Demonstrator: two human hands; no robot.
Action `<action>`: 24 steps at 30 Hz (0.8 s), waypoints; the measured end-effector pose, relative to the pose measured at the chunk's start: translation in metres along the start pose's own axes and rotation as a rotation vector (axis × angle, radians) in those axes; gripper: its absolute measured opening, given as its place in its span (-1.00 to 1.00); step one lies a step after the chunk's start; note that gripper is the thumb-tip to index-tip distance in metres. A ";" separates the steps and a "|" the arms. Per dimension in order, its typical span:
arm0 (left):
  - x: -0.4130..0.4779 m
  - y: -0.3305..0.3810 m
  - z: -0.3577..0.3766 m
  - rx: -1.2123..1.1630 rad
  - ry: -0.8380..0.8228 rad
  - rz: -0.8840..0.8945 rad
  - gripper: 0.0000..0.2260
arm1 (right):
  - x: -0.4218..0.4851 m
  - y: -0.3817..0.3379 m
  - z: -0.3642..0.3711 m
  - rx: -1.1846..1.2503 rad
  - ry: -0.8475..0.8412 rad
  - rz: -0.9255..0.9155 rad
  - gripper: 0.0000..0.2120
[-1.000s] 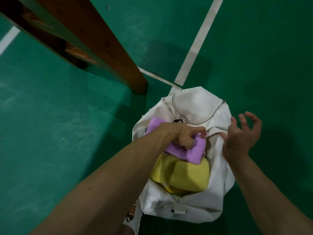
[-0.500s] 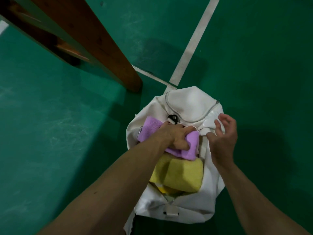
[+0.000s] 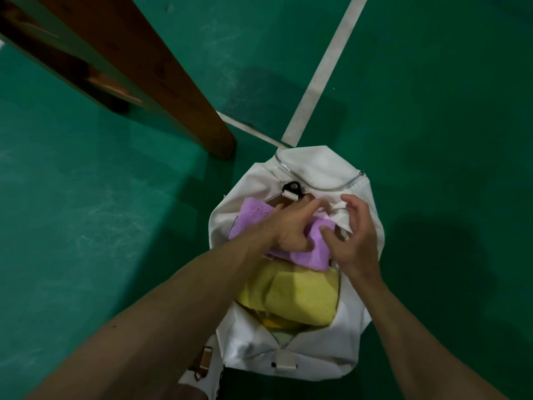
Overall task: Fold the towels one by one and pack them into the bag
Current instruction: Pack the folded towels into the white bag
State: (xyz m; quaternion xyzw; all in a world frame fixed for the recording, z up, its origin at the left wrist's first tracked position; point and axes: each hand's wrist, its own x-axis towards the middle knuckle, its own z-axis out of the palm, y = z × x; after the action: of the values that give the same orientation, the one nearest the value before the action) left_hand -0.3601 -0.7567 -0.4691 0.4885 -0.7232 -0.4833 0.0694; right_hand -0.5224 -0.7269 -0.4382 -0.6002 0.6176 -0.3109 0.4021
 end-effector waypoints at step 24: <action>-0.044 0.022 -0.046 -0.022 0.299 -0.015 -0.76 | -0.002 -0.039 0.000 -0.496 -0.359 0.148 -0.57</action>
State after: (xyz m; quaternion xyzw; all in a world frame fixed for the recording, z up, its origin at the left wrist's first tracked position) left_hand -0.3255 -0.7500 -0.4114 0.5596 -0.6957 -0.4136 0.1782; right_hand -0.5037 -0.7281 -0.4043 -0.6787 0.6357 -0.0099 0.3676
